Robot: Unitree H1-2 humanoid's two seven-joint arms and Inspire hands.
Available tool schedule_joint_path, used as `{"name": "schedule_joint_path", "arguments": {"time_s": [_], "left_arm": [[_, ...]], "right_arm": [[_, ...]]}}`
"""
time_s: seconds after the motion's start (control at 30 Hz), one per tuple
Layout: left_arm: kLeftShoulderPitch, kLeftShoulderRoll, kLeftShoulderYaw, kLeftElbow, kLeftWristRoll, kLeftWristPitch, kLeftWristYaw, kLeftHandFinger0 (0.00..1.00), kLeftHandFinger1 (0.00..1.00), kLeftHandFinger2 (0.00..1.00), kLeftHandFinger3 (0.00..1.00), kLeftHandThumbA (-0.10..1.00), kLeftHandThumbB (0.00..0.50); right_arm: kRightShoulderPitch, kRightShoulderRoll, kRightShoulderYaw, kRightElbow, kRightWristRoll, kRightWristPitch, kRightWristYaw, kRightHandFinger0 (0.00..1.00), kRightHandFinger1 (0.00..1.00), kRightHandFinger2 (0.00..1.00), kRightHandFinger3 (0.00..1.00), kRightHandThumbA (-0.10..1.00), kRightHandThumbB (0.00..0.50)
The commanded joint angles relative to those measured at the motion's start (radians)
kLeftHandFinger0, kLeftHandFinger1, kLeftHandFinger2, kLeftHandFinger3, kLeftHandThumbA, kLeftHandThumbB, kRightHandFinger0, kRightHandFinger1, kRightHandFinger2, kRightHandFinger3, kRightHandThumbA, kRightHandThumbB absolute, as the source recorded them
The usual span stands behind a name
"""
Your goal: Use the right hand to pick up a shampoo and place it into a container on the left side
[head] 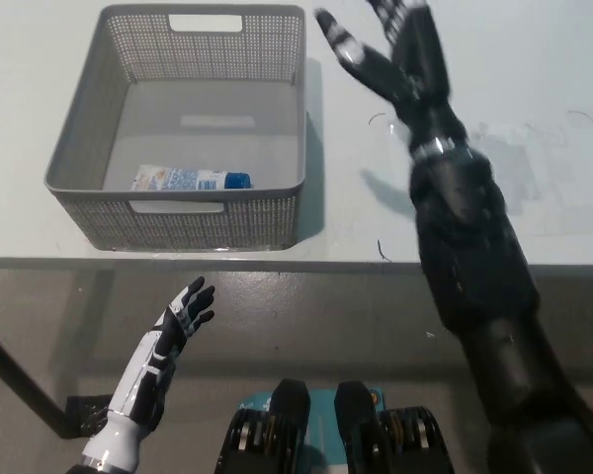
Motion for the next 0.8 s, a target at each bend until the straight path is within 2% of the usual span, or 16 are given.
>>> {"name": "schedule_joint_path", "arguments": {"time_s": [0.0,0.07,0.1,0.13,0.27,0.33,0.4,0.47,0.53,0.63,0.7,0.77], "left_arm": [[0.023,0.017,0.006,-0.004,-0.009,-0.034,-0.003,1.00,1.00,1.00,1.00,1.00,0.000],[0.037,0.016,0.004,0.000,-0.009,-0.040,-0.005,1.00,1.00,1.00,1.00,1.00,0.020],[0.040,0.014,0.004,-0.005,-0.011,-0.035,-0.005,1.00,1.00,1.00,1.00,1.00,0.022],[0.044,0.011,0.004,-0.013,-0.015,-0.019,-0.003,1.00,1.00,1.00,1.00,1.00,0.036],[0.058,0.001,0.000,-0.015,-0.004,-0.021,0.004,1.00,1.00,1.00,1.00,1.00,0.015],[0.066,0.001,0.002,-0.013,-0.006,-0.025,0.005,1.00,1.00,1.00,1.00,1.00,0.000],[0.078,0.004,0.007,-0.016,0.006,-0.034,0.012,1.00,1.00,1.00,1.00,1.00,0.000],[0.094,0.006,0.009,-0.025,0.008,-0.034,0.014,1.00,1.00,1.00,1.00,1.00,0.000],[0.099,0.004,0.015,-0.023,0.000,-0.031,0.017,1.00,1.00,1.00,1.00,1.00,0.019],[0.106,0.003,0.018,-0.023,-0.006,-0.021,0.015,1.00,1.00,1.00,1.00,1.00,0.027],[0.110,-0.001,0.018,-0.009,-0.010,-0.030,0.012,1.00,1.00,1.00,1.00,1.00,0.002],[0.105,-0.004,0.019,0.009,-0.015,-0.039,0.009,1.00,1.00,1.00,1.00,1.00,0.000]], "right_arm": [[0.264,-0.052,-0.002,-0.516,0.103,0.132,0.072,0.98,1.00,1.00,1.00,0.82,0.178],[0.350,-0.056,0.012,-0.534,0.106,0.091,0.087,0.98,1.00,1.00,1.00,0.80,0.132],[0.383,-0.054,0.017,-0.539,0.099,0.081,0.085,0.97,1.00,1.00,1.00,0.80,0.124],[0.414,-0.052,0.020,-0.532,0.097,0.065,0.087,0.96,1.00,1.00,1.00,0.81,0.140],[0.554,-0.055,0.035,-0.548,0.126,0.088,0.105,0.92,0.98,1.00,1.00,0.83,0.162],[0.613,-0.050,0.041,-0.537,0.149,0.099,0.114,0.91,0.97,1.00,1.00,0.79,0.161],[0.651,-0.047,0.049,-0.512,0.160,0.094,0.125,0.92,0.98,1.00,1.00,0.76,0.129],[0.680,-0.054,0.057,-0.497,0.156,0.083,0.138,0.93,0.99,1.00,1.00,0.76,0.120],[0.712,-0.067,0.059,-0.467,0.165,0.061,0.159,0.94,1.00,1.00,1.00,0.74,0.078],[0.762,-0.070,0.067,-0.469,0.160,0.066,0.166,0.94,1.00,1.00,1.00,0.74,0.084],[0.792,-0.070,0.072,-0.469,0.166,0.065,0.174,0.94,1.00,1.00,1.00,0.73,0.105],[0.817,-0.074,0.083,-0.463,0.155,0.059,0.180,0.95,1.00,1.00,1.00,0.73,0.105]]}}
